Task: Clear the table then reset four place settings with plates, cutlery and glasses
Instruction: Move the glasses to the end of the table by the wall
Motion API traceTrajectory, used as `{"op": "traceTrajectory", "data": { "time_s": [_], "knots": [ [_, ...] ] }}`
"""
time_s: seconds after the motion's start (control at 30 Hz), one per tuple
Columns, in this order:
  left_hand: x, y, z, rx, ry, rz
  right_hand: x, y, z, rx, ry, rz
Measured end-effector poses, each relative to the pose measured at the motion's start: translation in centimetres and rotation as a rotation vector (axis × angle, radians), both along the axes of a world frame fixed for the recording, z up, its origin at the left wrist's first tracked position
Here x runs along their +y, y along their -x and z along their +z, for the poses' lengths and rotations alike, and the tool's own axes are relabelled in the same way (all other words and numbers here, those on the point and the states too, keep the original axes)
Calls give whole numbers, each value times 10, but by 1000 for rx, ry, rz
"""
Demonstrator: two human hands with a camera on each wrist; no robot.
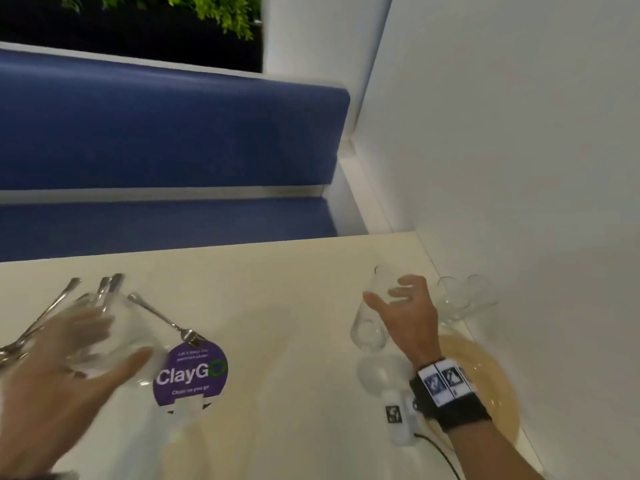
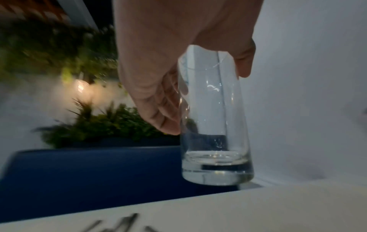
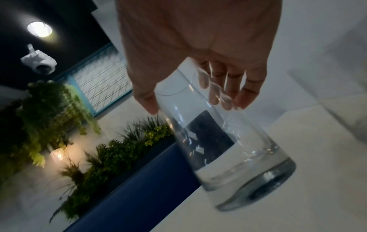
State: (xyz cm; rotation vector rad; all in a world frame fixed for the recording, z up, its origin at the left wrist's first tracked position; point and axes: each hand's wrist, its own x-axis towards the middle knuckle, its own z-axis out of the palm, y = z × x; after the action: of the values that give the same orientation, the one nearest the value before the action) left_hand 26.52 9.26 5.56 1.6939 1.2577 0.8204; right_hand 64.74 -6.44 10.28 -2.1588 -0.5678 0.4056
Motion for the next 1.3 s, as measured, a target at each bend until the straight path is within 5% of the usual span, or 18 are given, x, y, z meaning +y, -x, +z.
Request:
{"op": "traceTrajectory", "data": {
  "time_s": [0.1, 0.27, 0.53, 0.97, 1.3],
  "knots": [
    [-22, -70, 25, 47, 25, -94, 28, -33, -22, 56, -6, -28],
    [-45, -176, -15, -12, 173, -133, 40, -60, -58, 84, -56, -109],
    [-57, -237, -24, 5, 182, -112, 53, -92, -78, 112, -60, -148],
    [-45, -306, -33, 32, 239, -174, 103, -198, -10, -90, 695, 180],
    [-41, -361, -37, 31, 263, -260, 77, -266, 21, -163, 954, 277]
  ]
}}
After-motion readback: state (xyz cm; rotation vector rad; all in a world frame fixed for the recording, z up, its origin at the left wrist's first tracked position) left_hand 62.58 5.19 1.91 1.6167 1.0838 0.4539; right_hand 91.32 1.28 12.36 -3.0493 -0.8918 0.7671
